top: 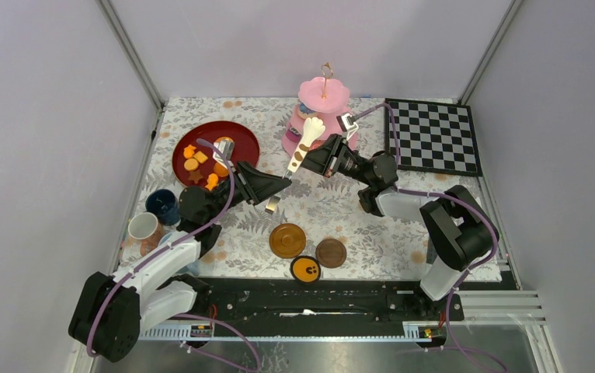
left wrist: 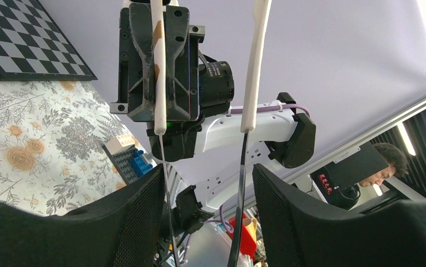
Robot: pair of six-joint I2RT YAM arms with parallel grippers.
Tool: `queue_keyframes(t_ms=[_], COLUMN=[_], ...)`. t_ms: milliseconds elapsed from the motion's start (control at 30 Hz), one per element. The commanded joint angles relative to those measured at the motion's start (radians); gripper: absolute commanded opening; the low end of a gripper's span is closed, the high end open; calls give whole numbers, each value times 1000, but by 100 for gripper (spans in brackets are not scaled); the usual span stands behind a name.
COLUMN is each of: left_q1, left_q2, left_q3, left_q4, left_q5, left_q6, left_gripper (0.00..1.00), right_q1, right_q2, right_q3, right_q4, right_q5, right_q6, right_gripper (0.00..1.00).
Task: Serve the afternoon tea
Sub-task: Adjust the clamp.
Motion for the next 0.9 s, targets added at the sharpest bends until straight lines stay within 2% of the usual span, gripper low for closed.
queue_keyframes(t_ms=[0, 467, 633, 867], left_q1=[-8, -10, -10, -10], left_q2=[-11, -7, -10, -34], left_q3=[8, 11, 11, 10], left_q4=[109, 101, 92, 55], left_q5=[-7, -16, -32, -43], left_q6=[4, 9, 14, 33], left_gripper=[60, 65, 57, 51], right_q1=[9, 25, 26, 26], right_q2=[-19, -6, -8, -13], right_q3=[31, 41, 37, 32], right_q4=[158, 159, 158, 156], right_q5=[-9, -27, -30, -21], right_q6=[-9, 0, -3, -4], right_gripper=[0, 0, 0, 12])
